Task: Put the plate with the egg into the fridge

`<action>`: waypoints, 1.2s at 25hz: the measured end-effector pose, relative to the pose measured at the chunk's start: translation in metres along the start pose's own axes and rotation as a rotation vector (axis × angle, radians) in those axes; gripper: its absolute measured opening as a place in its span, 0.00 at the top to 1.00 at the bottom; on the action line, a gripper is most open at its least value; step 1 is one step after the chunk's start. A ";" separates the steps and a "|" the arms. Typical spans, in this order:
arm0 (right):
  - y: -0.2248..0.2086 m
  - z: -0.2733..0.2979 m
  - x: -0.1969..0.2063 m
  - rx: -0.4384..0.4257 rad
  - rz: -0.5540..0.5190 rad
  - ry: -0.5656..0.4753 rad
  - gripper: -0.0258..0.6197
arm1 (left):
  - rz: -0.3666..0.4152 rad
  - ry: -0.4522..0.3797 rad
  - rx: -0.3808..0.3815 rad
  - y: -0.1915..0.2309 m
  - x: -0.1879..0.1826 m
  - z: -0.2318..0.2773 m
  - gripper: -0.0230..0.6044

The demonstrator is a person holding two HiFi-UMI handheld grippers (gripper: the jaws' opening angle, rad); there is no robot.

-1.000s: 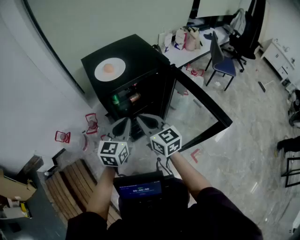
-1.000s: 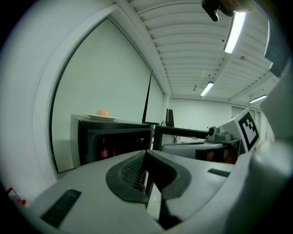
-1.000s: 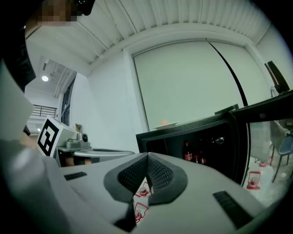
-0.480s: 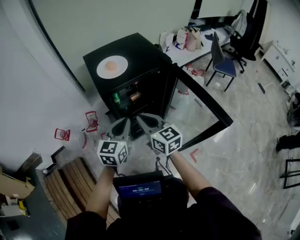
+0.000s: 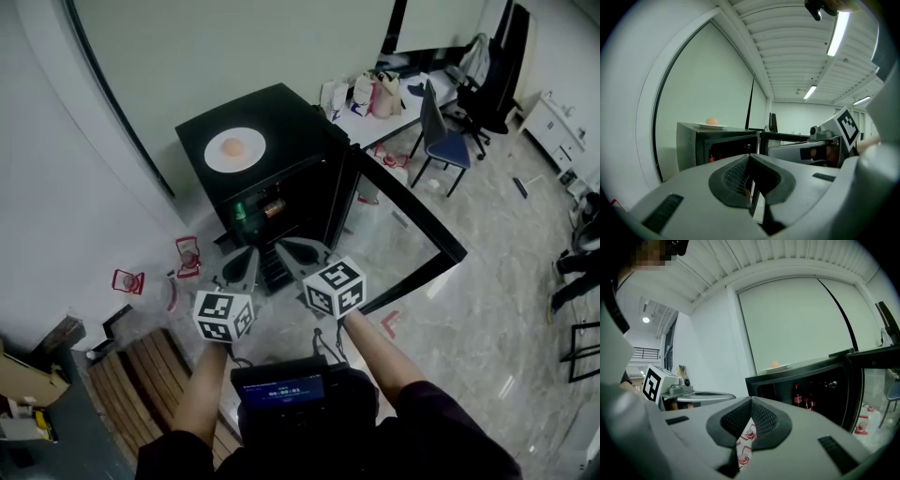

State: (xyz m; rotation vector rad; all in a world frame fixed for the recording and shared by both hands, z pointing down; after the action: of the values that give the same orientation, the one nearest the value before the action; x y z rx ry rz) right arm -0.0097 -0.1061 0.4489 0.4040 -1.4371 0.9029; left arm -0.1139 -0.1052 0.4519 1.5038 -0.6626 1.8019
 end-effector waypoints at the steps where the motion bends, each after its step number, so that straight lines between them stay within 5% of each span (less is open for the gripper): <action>1: 0.001 0.002 -0.003 -0.002 -0.003 0.003 0.95 | 0.020 -0.004 0.007 0.003 -0.003 -0.002 0.95; 15: -0.008 0.055 -0.091 0.047 -0.028 0.068 0.95 | 0.445 -0.081 0.061 0.065 -0.078 -0.017 0.95; 30: -0.114 0.158 -0.156 0.112 -0.034 0.267 0.95 | 1.041 -0.091 0.114 0.130 -0.106 0.048 0.95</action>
State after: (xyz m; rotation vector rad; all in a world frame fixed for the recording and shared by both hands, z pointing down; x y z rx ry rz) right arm -0.0150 -0.3365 0.3541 0.3751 -1.1362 0.9738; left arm -0.1746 -0.2427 0.3637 1.4103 -1.6188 2.5336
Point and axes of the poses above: the fingertips, and each gripper's own axes: z forward along the fingers, y to its left, x out of its underside, the point moved 4 cm from there along -z, backward along the fingers, and after that the axes turned 2 degrees about z, right-handed, at the moved point
